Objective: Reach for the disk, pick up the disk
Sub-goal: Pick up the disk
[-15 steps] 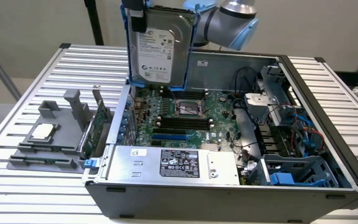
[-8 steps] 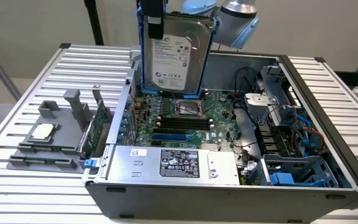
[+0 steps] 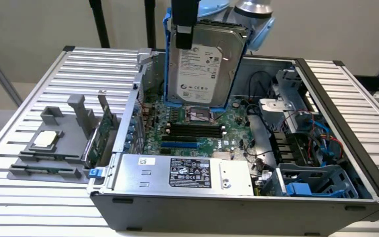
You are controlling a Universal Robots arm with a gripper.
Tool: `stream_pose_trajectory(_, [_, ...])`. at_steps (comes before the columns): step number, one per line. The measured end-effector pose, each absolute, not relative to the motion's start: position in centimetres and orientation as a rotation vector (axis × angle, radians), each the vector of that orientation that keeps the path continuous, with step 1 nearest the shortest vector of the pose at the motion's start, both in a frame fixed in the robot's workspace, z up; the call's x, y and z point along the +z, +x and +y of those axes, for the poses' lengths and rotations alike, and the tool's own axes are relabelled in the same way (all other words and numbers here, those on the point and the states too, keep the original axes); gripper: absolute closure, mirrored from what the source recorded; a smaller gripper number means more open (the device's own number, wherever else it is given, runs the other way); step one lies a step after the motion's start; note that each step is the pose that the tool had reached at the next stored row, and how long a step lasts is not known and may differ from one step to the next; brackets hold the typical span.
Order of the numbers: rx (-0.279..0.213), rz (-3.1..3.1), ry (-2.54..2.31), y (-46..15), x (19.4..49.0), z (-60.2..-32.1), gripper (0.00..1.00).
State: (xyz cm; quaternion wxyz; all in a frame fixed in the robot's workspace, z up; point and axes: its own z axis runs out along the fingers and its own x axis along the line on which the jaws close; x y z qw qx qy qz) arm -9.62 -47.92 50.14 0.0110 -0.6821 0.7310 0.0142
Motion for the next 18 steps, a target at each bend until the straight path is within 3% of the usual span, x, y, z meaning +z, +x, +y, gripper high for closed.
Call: stream_pose_trajectory(18, [0.056, 2.271, -2.119, -2.1, 50.1, -50.9, 0.67])
